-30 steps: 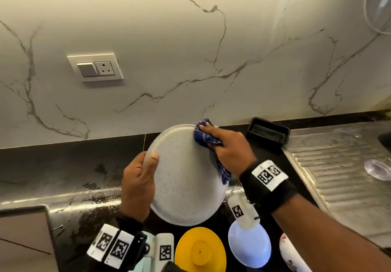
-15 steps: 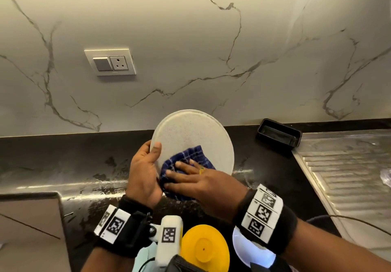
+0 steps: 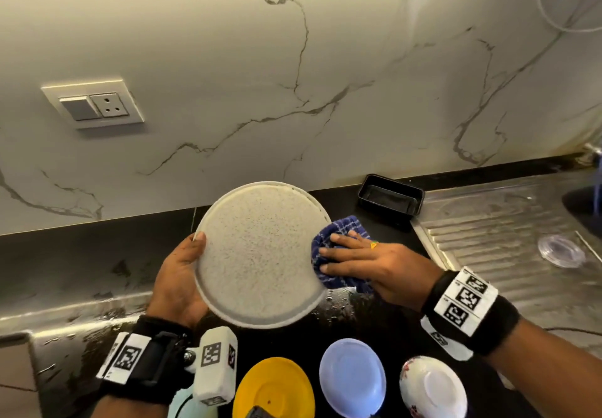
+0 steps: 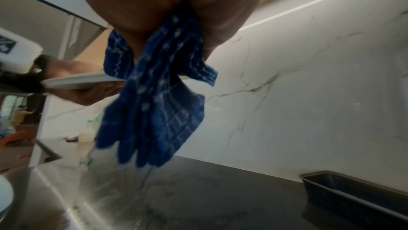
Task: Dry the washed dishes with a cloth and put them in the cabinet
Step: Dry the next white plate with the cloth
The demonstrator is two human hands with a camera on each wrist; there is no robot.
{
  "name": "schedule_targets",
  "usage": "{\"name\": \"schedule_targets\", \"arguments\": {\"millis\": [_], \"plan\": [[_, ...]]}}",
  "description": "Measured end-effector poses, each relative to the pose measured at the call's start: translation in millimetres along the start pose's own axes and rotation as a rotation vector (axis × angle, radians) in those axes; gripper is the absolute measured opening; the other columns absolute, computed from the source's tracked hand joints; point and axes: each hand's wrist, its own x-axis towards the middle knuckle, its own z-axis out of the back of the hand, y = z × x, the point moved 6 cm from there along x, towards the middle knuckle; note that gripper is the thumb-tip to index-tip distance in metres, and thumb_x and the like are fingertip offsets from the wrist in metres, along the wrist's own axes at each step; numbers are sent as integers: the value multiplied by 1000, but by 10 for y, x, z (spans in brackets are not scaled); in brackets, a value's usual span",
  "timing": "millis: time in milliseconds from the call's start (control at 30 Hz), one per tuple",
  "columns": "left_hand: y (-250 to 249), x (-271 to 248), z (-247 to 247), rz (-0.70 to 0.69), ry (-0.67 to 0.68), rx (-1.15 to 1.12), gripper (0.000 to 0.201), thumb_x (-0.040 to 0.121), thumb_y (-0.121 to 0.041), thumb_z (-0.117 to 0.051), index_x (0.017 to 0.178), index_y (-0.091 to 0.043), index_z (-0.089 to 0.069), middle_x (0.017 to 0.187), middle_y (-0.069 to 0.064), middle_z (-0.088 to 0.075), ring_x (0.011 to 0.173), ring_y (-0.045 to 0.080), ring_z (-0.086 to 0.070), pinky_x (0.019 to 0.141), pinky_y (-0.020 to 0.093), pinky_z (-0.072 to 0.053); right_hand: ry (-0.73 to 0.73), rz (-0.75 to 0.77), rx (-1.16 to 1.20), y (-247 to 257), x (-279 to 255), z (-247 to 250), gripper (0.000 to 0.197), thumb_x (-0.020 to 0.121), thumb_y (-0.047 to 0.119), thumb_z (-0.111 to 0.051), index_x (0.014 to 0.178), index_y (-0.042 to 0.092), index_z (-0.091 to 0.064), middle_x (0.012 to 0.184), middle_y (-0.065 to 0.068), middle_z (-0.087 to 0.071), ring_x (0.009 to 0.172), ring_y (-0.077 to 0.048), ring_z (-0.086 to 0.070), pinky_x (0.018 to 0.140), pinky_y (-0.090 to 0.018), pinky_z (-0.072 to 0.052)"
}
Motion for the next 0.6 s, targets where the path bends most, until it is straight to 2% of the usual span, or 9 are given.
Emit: {"name": "schedule_targets", "arguments": {"millis": [133, 200, 267, 333, 433, 533, 600], "plan": [[189, 95, -163, 23, -18, -8, 45, 102, -35, -45, 142, -14, -53, 134, 20, -64, 123, 48, -58, 99, 74, -41, -29, -161, 78, -496, -75, 192, 63, 82, -13, -52, 136, 20, -61, 147, 7, -51, 144, -9, -36, 117, -25, -31], [288, 127, -257, 31, -32, -2, 48, 100, -33, -47, 142, -10, -51, 133, 22, -64, 123, 48, -58, 99, 73, -42, -40, -294, 157, -828, -113, 257, 68, 80, -14, -54, 138, 22, -60, 146, 8, -52, 140, -8, -41, 116, -23, -33], [395, 151, -357, 35, -30, 12, 43, 101, -31, -47, 136, -7, -53, 131, 22, -65, 121, 47, -60, 98, 72, -44, -82, -446, 218, -1219, -145, 324, 61, 84, -5, -57, 139, 23, -58, 141, 2, -58, 132, -14, -53, 111, -21, -37], [498, 167, -449, 32, -35, 30, 33, 101, -30, -46, 125, -10, -59, 127, 21, -68, 118, 46, -62, 96, 70, -46, -86, -589, 162, -1654, -150, 356, 55, 90, 4, -63, 139, 29, -57, 133, -4, -65, 120, -23, -62, 103, -25, -45], [586, 176, -521, 9, -74, 47, 32, 99, -30, -50, 123, -12, -59, 126, 20, -68, 118, 45, -63, 97, 69, -46, 48, -728, 60, -2314, -89, 272, 52, 95, 11, -61, 141, 33, -53, 131, -5, -65, 116, -29, -62, 95, -31, -46], [597, 165, -526, -12, -119, 59, 37, 95, -32, -52, 125, -10, -59, 125, 19, -69, 118, 44, -63, 99, 69, -46, 199, -772, -61, -2829, 4, 139, 53, 94, 7, -56, 142, 28, -50, 133, -10, -63, 118, -34, -61, 95, -35, -47], [592, 144, -500, -14, -144, 65, 36, 98, -31, -50, 124, -10, -60, 122, 19, -70, 117, 43, -64, 99, 67, -47, 294, -767, -170, -3038, 26, 26, 57, 92, 4, -52, 144, 29, -48, 136, -9, -61, 118, -35, -60, 94, -37, -48]]}}
